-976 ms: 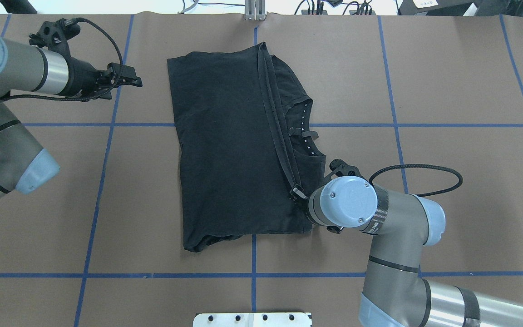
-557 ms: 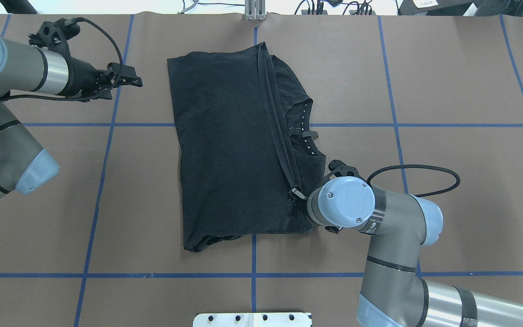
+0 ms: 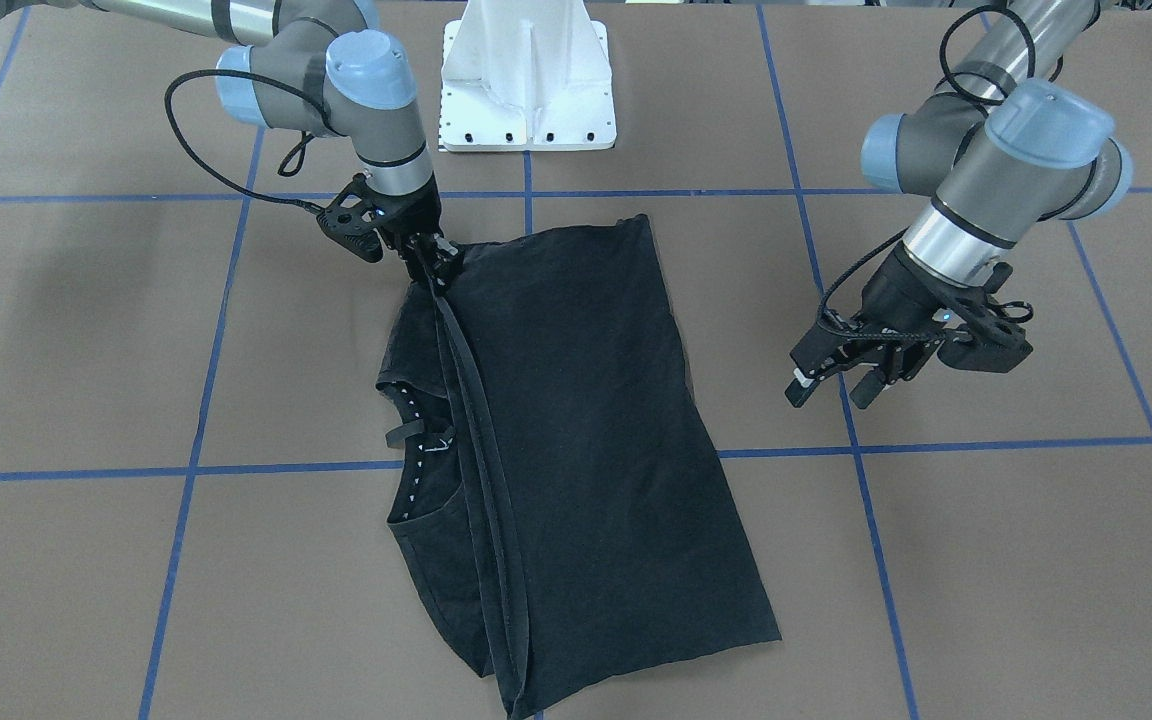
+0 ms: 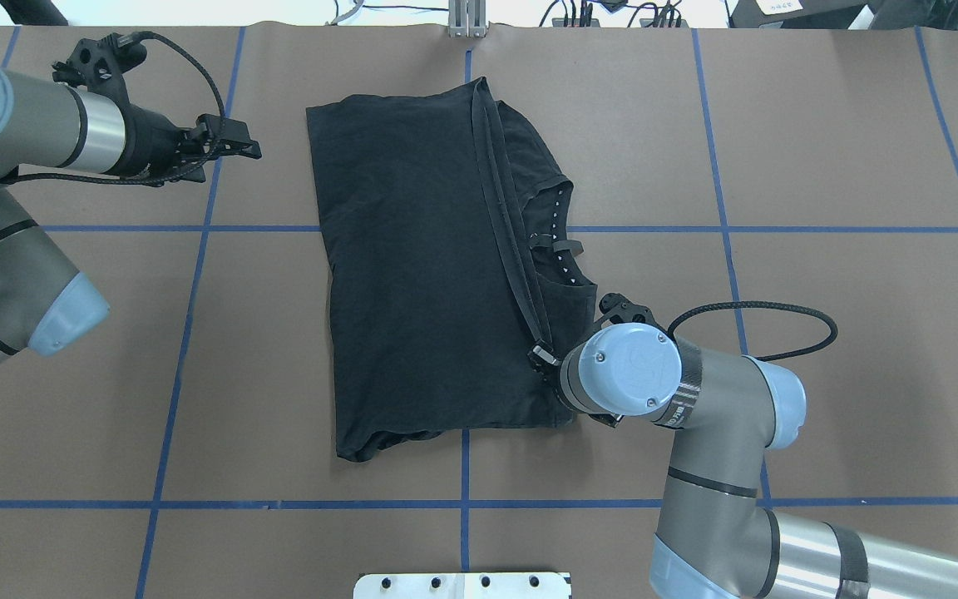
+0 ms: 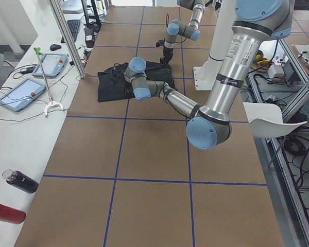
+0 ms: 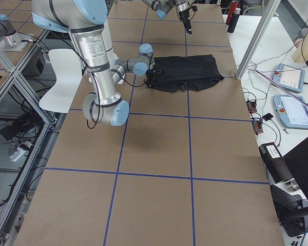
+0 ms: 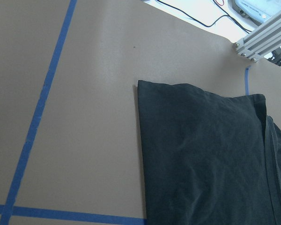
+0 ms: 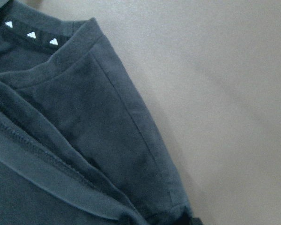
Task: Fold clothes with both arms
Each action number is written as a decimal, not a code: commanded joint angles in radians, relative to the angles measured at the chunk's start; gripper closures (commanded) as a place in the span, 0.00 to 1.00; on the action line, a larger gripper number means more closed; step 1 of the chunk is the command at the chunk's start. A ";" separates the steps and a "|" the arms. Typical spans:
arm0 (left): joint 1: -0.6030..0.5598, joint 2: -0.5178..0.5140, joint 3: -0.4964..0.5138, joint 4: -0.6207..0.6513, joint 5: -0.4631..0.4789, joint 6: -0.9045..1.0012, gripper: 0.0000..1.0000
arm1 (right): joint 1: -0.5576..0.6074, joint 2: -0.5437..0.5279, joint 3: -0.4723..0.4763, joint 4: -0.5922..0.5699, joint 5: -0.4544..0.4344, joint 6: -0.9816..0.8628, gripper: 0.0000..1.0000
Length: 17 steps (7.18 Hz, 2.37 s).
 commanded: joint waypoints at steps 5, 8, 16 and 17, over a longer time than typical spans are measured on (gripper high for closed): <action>0.011 -0.001 -0.004 0.000 0.002 -0.023 0.02 | 0.002 -0.004 0.033 -0.013 0.003 -0.003 1.00; 0.110 0.003 -0.076 0.002 0.044 -0.206 0.02 | -0.044 -0.015 0.114 -0.090 0.002 0.005 1.00; 0.596 0.200 -0.259 0.006 0.314 -0.655 0.18 | -0.123 -0.046 0.196 -0.165 -0.001 0.076 1.00; 0.615 0.200 -0.258 0.006 0.314 -0.661 0.21 | -0.121 -0.046 0.196 -0.165 -0.001 0.076 1.00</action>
